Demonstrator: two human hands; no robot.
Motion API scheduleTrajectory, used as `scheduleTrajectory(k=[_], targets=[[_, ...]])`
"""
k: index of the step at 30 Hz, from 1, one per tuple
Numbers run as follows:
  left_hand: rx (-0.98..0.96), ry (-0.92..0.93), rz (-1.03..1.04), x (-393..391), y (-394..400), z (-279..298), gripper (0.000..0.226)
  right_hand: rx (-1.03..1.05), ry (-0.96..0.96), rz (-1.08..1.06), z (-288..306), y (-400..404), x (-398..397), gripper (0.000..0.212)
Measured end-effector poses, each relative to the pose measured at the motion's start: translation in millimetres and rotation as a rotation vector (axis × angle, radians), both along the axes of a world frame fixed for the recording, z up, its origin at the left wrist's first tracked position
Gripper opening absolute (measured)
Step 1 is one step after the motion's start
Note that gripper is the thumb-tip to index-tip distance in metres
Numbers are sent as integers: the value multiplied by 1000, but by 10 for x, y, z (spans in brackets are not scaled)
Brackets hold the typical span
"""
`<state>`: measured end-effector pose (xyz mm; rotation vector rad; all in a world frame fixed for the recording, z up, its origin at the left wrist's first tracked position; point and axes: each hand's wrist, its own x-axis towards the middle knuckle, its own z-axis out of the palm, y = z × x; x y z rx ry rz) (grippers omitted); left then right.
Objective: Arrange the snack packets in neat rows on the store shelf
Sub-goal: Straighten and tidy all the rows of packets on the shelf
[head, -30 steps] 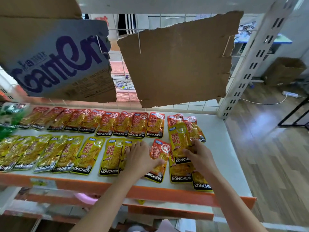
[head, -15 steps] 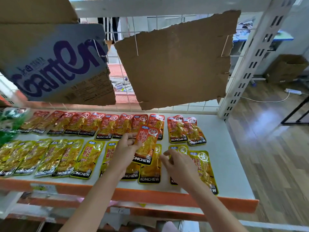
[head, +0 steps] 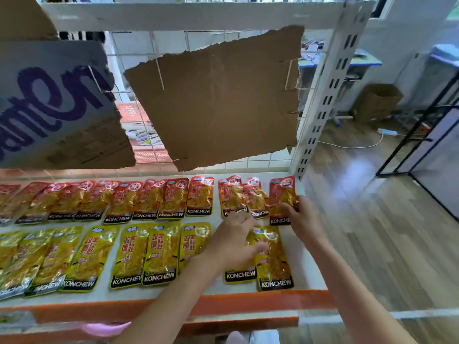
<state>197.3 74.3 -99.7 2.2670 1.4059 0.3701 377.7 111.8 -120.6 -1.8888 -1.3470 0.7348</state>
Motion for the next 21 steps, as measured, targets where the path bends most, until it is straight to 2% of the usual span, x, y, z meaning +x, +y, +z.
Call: scheduleTrajectory(k=[2, 4, 7, 10, 14, 18, 21], targets=[[28, 164, -64, 5, -10, -35, 64, -21, -38, -19, -4, 120, 129, 26], [42, 204, -75, -18, -14, -73, 69, -31, -76, -18, 17, 213, 200, 31], [50, 186, -87, -36, -16, -88, 69, -49, -203, 33, 66, 311, 196, 31], [64, 136, -74, -36, -63, -75, 66, -85, -426, 88, 81, 355, 119, 36], [135, -17, 5, -126, -166, -65, 48, -13, -679, 93, 128, 302, -9, 40], [180, -41, 101, -337, -238, -44, 40, 96, -714, 244, 170, 148, -276, 33], [210, -18, 170, -512, -282, -48, 36, 162, -664, 407, 174, -37, -536, 31]])
